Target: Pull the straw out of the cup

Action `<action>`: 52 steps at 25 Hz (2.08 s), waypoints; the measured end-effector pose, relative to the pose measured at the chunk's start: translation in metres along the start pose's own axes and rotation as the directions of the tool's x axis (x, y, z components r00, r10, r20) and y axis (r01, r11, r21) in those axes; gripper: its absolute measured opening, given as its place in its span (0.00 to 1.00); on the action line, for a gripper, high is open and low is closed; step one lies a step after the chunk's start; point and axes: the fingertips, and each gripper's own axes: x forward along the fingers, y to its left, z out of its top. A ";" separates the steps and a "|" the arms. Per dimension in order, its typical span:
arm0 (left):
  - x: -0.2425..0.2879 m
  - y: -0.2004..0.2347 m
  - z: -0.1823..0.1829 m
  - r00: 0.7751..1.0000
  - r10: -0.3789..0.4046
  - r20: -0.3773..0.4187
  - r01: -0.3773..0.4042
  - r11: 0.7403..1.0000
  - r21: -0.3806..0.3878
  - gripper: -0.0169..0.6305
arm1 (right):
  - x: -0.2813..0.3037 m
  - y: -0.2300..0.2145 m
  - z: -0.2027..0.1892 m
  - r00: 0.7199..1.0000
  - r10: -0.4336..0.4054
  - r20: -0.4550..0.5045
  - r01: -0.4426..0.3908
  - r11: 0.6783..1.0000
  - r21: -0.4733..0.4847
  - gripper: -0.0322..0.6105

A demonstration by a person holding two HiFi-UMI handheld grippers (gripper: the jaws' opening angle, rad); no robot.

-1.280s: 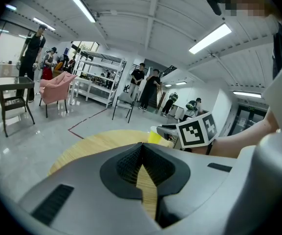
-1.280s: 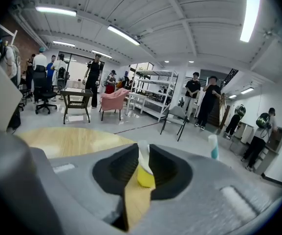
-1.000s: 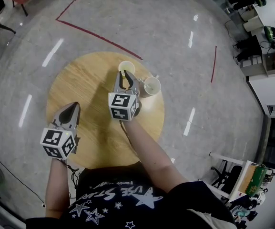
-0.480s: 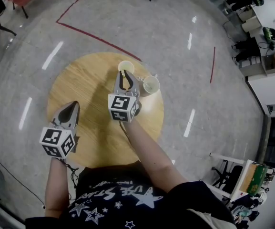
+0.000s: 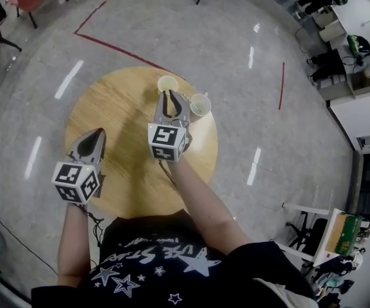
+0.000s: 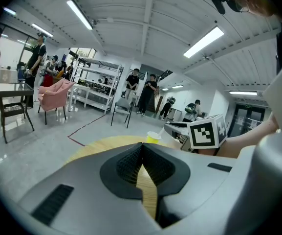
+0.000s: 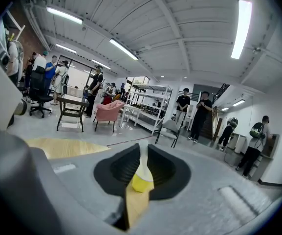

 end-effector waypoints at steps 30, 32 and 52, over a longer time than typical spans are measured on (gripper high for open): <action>-0.055 -0.112 -0.002 0.994 0.047 0.102 -0.052 0.998 0.045 0.04 | -0.164 0.002 0.029 0.945 0.268 0.186 -0.282 0.958 0.056 0.12; -0.062 -0.129 -0.010 0.992 0.060 0.107 -0.064 0.997 0.043 0.04 | -0.181 -0.003 0.025 0.939 0.281 0.196 -0.297 0.953 0.056 0.12; -0.129 -0.261 -0.054 0.972 0.146 0.184 -0.156 0.987 0.042 0.04 | -0.322 -0.048 -0.006 0.895 0.368 0.251 -0.390 0.920 0.042 0.12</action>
